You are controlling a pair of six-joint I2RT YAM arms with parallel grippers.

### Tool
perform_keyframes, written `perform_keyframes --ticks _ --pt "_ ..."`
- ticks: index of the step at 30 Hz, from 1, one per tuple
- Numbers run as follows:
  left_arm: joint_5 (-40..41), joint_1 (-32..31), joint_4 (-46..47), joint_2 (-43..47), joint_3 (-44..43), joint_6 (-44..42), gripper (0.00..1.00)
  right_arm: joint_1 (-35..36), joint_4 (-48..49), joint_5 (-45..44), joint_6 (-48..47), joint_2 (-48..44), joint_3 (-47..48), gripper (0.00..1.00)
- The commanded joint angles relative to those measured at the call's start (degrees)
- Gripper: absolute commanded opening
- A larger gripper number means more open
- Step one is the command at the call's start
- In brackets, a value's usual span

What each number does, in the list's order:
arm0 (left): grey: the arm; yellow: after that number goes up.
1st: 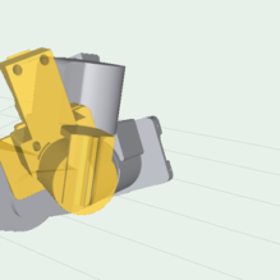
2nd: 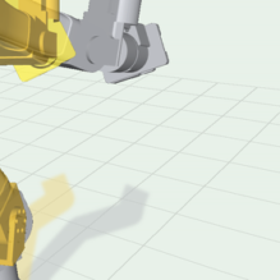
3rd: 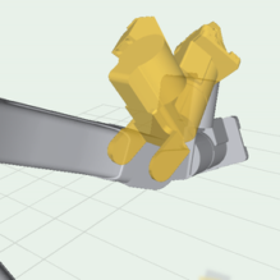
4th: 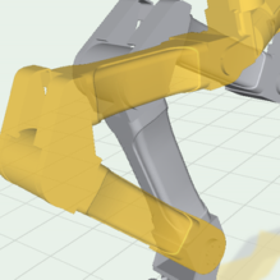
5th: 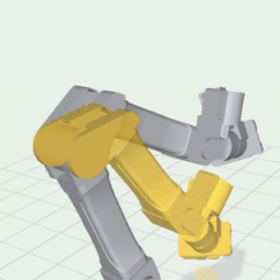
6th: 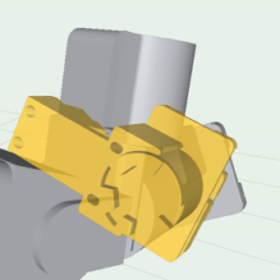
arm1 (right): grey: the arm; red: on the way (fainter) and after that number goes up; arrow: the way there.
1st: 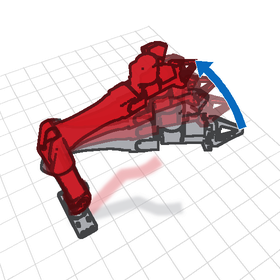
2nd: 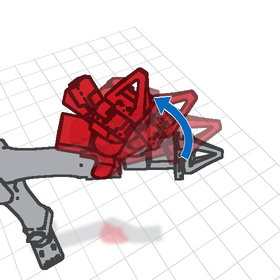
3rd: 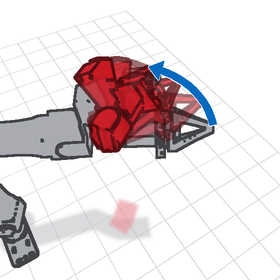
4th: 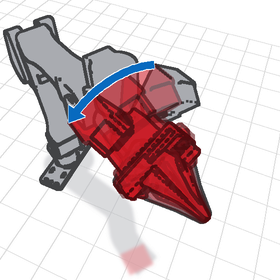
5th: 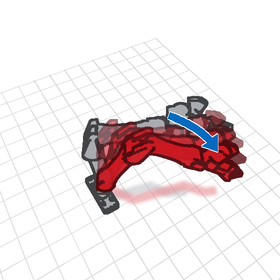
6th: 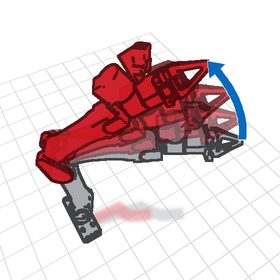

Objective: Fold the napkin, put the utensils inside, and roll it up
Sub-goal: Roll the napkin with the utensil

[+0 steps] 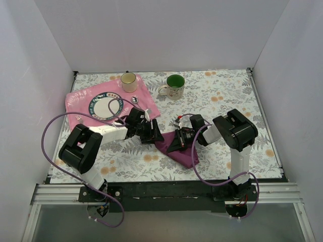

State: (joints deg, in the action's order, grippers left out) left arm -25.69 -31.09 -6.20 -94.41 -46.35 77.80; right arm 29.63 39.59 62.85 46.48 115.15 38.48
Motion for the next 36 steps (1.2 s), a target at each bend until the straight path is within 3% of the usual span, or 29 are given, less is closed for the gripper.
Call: perform_keyframes --ticks 1,4,5,7,8,9,14,19,23,28,36 --pt "3.54 0.33 -3.56 -0.33 -0.67 -1.86 0.54 -0.45 -11.46 -3.61 -9.91 -0.46 2.74 0.01" --pt "5.47 0.33 -5.84 -2.43 -1.64 -3.17 0.37 -0.71 -12.69 -3.52 -11.14 -0.28 3.09 0.01" --pt "7.22 0.33 -6.45 -3.14 -2.34 -3.44 0.26 -0.89 -14.35 -3.96 -12.19 -0.28 3.44 0.01" --pt "8.55 0.33 -7.86 -5.15 -2.96 -3.97 0.16 -0.8 -23.01 -6.23 -18.4 -0.72 5.72 0.07" --pt "9.08 0.33 -8.74 -5.78 -3.83 -3.97 0.02 -0.8 -26.03 -7.29 -21.05 -0.98 6.77 0.1" --pt "10.04 0.24 -9.96 -6.74 -4.19 -4.15 0.0 -0.89 -29.19 -8.43 -23.43 -1.68 9.05 0.16" --pt "10.58 0.33 -12.17 -10.61 -5.33 -4.67 0.0 -0.8 -49.3 -18.72 -37.57 -4.58 15.47 0.36" --pt "10.31 0.33 -12.35 -10.97 -5.42 -4.76 0.0 -0.89 -57.51 -27.15 -42.26 -8.71 19.7 0.53" --pt "10.05 0.33 -12.26 -11.14 -5.59 -4.94 0.0 -0.62 -60.68 -30.85 -42.79 -11.96 20.94 0.59" --pt "9.26 0.33 -12.26 -11.41 -5.95 -5.11 0.0 1.48 -65.77 -42.08 -43.66 -18.29 22.78 0.65" --pt "8.99 0.24 -12.35 -12.11 -6.04 -5.64 0.0 5.35 -62.19 -52.12 -43.58 -26.19 15.76 0.67"
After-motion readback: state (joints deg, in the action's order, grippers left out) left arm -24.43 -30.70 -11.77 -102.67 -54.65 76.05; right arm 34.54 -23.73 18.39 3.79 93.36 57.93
